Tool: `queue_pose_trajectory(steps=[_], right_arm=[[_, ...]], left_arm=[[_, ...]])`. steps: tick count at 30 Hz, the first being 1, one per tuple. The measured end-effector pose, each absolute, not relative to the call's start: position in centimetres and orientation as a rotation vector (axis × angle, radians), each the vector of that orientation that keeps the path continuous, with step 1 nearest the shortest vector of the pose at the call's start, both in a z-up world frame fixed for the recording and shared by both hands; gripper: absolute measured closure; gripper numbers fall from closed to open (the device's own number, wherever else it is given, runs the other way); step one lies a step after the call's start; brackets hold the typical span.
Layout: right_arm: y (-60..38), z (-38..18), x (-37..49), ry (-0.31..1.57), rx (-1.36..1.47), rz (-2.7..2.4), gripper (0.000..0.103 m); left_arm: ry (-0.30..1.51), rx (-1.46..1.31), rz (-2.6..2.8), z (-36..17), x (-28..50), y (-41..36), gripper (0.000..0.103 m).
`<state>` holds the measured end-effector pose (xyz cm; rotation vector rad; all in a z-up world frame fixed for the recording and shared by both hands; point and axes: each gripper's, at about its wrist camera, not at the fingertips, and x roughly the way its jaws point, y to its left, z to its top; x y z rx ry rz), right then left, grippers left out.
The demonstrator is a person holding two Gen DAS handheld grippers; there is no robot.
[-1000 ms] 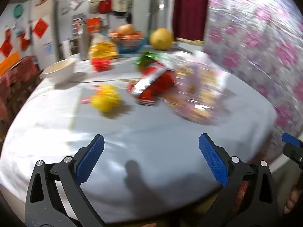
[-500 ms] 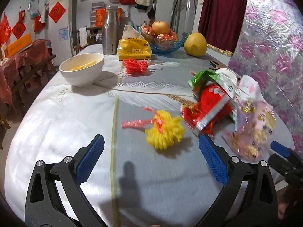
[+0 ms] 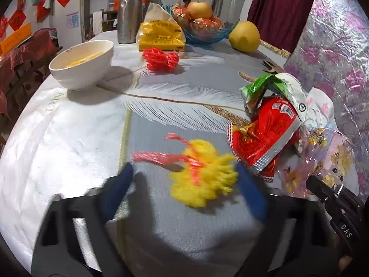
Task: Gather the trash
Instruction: 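Grasp the yellow mesh pom-pom with the left gripper while the right grasps the patterned snack bag, then carry both items over the red wastebasket and open both grippers to drop them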
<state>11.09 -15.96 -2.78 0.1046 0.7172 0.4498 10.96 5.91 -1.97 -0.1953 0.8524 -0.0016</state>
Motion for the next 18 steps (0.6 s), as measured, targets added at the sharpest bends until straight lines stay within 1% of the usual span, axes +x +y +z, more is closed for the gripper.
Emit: queue_pose_trajectory(steps=[1, 2, 3, 4, 8, 18], right_arm=[[-16.0, -2.6, 10.8, 0.711, 0.102, 0.449, 0.089], [-16.0, -2.4, 10.4, 0.701, 0.095, 0.448, 0.089], [-16.1, -2.1, 9.9, 0.690, 0.090, 0.446, 0.089], [-16.1, -1.8, 9.5, 0.678, 0.086, 0.445, 0.089], [-16.8, -0.7, 8.0, 0.644, 0.082, 0.444, 0.089], [-19.1, 1.3, 4.5, 0.592, 0.088, 0.408, 0.089]], left_arm=[[0.855, -0.191, 0.001, -2.1, 11.0, 5.8, 0.043], [0.847, -0.188, 0.007, -2.0, 10.8, 5.8, 0.054], [0.846, -0.189, -0.007, -2.1, 10.7, 5.7, 0.061], [0.843, -0.186, -0.004, -2.0, 10.7, 5.7, 0.064], [0.830, -0.208, -0.029, -1.8, 10.0, 5.6, 0.065], [0.749, -0.123, -0.052, 0.6, 6.0, 2.7, 0.065]])
